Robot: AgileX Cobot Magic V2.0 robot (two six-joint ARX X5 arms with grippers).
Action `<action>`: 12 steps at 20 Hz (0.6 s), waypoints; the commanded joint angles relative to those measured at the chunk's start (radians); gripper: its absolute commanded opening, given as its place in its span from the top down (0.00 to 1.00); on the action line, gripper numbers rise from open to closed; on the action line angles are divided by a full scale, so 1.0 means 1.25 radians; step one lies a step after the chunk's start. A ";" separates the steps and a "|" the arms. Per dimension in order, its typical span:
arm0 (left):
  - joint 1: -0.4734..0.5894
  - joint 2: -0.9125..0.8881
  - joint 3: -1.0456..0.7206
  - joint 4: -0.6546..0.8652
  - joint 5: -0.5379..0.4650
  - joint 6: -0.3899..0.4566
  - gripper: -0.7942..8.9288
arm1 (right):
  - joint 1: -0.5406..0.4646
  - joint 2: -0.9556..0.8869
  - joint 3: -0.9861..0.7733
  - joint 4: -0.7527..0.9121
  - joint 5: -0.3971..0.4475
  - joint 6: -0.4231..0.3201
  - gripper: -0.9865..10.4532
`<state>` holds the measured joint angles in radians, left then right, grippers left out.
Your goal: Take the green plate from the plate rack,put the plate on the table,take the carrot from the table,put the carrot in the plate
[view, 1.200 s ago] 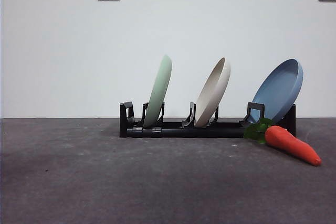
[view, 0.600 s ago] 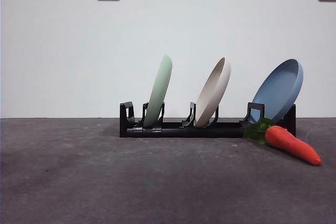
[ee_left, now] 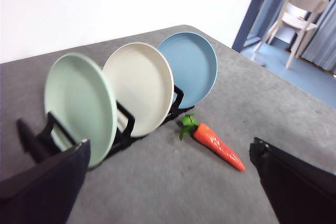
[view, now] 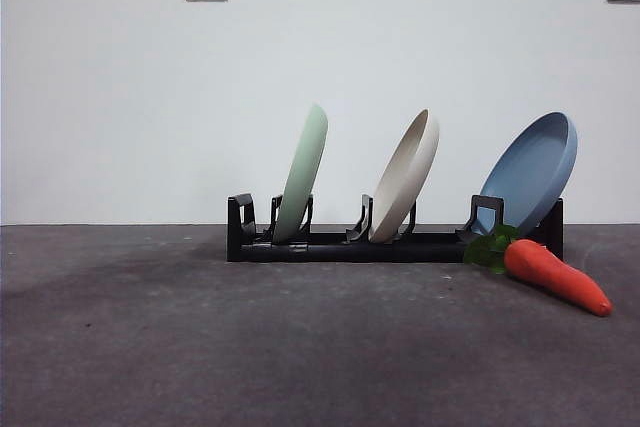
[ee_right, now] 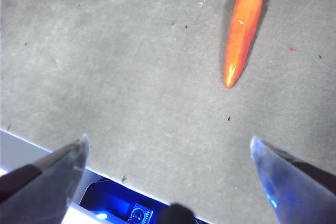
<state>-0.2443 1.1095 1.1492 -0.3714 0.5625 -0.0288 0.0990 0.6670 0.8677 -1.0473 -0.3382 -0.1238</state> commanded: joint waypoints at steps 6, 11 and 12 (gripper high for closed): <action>-0.066 0.389 0.279 0.076 -0.078 -0.004 0.31 | 0.002 0.001 0.003 0.009 0.000 0.002 0.28; -0.079 0.569 0.403 0.113 -0.136 -0.004 0.31 | 0.002 0.001 0.003 0.011 0.000 0.002 0.28; -0.083 0.592 0.407 0.134 -0.141 -0.004 0.31 | 0.002 0.001 0.003 0.012 0.000 0.002 0.28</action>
<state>-0.3428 1.8374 1.6566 -0.2077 0.3889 -0.0303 0.0990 0.6682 0.8677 -1.0401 -0.3382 -0.1238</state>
